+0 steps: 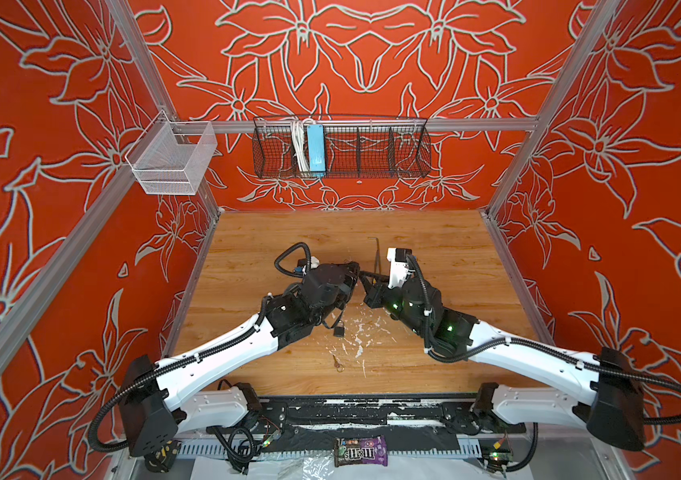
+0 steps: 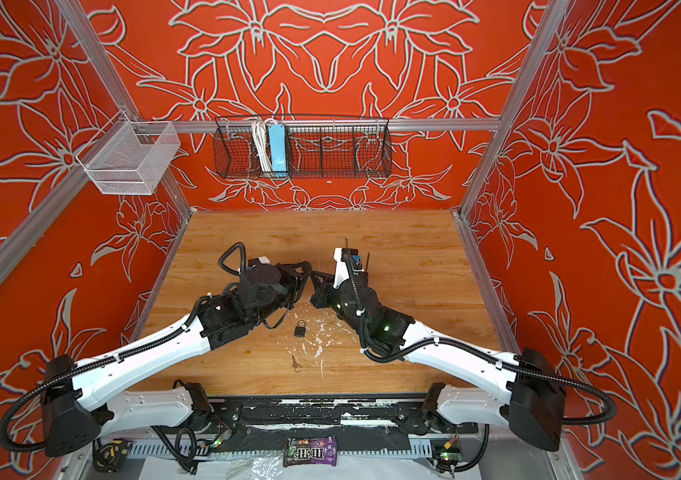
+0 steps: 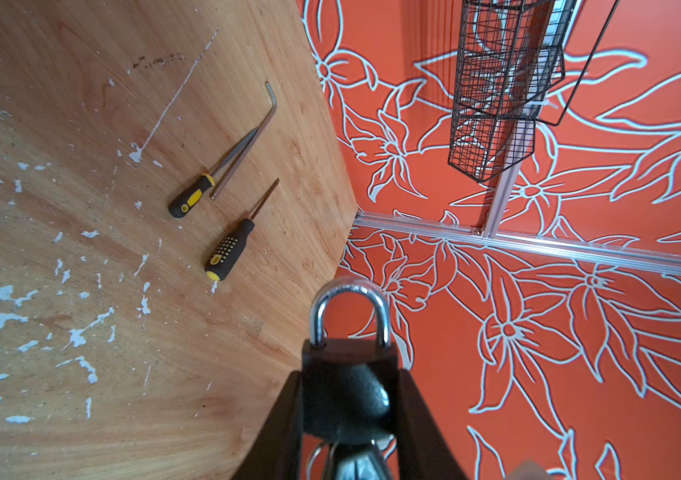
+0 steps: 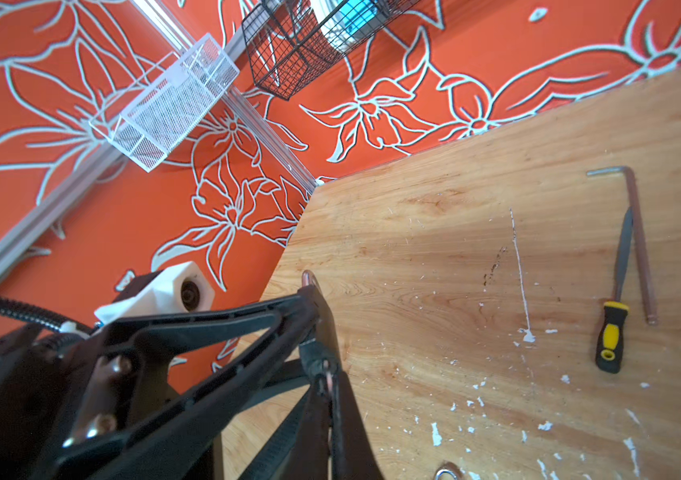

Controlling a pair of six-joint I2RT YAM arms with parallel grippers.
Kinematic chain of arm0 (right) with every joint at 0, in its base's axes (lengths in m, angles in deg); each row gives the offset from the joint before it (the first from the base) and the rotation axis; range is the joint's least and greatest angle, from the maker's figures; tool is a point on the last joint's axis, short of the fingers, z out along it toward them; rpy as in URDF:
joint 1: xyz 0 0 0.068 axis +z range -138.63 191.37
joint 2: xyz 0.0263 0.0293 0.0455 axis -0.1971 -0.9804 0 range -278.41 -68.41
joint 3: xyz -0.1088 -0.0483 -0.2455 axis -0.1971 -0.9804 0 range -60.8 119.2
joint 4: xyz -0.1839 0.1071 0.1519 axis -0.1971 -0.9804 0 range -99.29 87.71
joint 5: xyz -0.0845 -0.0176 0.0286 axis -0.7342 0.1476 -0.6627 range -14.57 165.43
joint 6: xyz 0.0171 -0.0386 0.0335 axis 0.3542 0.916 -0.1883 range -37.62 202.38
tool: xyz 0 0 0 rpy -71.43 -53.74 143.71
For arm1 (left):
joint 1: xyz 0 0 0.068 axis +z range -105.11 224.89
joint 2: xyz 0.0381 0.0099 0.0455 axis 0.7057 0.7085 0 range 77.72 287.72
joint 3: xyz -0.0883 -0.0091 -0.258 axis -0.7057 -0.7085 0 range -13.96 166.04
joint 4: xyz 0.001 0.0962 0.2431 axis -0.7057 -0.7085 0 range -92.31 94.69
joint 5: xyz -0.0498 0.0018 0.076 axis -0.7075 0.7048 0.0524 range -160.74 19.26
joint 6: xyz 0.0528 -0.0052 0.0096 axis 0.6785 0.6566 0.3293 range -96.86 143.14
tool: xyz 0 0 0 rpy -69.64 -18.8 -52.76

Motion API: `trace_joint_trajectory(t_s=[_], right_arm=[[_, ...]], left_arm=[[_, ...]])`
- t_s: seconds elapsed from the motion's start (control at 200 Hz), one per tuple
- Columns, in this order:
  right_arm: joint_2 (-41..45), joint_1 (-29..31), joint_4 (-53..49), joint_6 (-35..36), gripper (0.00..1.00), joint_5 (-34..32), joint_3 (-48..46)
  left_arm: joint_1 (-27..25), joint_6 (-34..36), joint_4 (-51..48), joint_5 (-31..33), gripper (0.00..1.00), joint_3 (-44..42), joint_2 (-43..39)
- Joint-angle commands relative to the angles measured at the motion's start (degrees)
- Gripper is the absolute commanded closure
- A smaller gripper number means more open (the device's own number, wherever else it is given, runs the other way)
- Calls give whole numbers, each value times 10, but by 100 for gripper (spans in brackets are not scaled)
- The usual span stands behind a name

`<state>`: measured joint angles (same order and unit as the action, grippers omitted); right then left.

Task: Unlock with the key
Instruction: 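Open the right gripper and draw it back, leaving the key in the padlock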

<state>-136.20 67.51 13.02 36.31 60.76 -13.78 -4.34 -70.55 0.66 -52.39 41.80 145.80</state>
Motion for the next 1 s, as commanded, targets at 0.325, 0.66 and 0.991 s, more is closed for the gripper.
trace_joint_trajectory(t_s=[0.325, 0.66, 0.991], right_arm=[[23, 5, 82, -108, 100, 7, -8], [31, 5, 76, -140, 100, -9, -14], [38, 5, -17, -10, 81, -29, -10]], left_arm=[[-39, -22, 5, -79, 100, -2, 24], [-40, -26, 11, -65, 100, -10, 29], [-26, 40, -76, 15, 100, -6, -27]])
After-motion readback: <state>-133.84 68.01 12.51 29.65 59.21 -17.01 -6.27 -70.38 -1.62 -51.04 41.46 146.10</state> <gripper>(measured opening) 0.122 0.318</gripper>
